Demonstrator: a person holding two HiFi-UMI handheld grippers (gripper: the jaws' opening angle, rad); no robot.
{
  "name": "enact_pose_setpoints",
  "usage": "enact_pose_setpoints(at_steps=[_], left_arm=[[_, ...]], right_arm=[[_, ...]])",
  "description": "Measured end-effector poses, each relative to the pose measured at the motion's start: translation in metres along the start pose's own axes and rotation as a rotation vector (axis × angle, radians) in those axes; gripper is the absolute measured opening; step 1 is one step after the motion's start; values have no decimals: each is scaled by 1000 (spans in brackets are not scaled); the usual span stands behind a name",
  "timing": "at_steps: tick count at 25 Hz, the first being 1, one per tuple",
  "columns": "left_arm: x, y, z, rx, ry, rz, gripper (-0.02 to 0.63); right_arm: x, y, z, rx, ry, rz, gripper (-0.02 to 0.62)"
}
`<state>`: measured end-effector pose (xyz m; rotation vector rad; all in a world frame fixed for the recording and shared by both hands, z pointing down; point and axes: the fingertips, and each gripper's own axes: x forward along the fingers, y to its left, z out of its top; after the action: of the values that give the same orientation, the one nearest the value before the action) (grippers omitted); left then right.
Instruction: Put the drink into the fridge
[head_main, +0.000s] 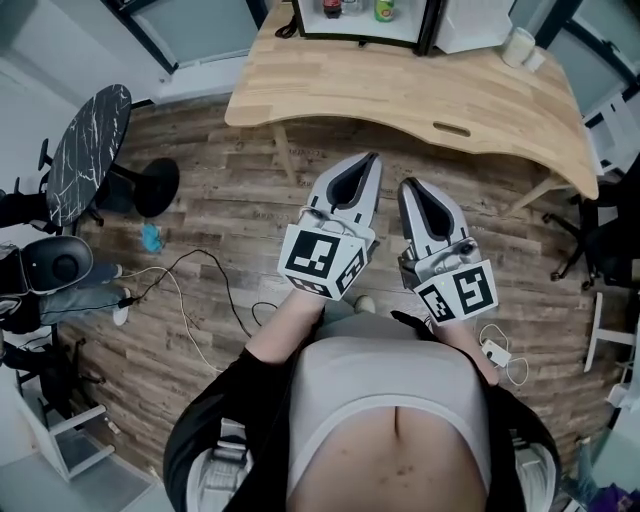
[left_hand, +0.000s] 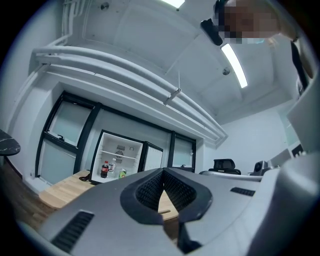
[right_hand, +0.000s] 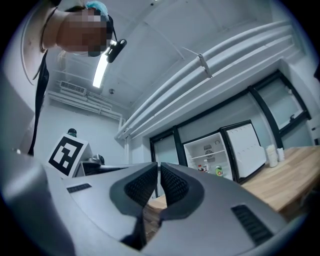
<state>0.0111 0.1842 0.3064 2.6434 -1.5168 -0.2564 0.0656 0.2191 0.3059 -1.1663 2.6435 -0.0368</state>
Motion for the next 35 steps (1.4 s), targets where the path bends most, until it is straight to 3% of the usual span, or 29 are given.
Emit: enact_pose_setpoints(at_steps=[16,35], left_arm=[[-31,0,10,-5,20,-54,6],[-44,18,12,-9,13,-41,6]], right_arm=[[-2,40,5,-15,-4,-22,40],[15,62,-1,-40,11,22,37]])
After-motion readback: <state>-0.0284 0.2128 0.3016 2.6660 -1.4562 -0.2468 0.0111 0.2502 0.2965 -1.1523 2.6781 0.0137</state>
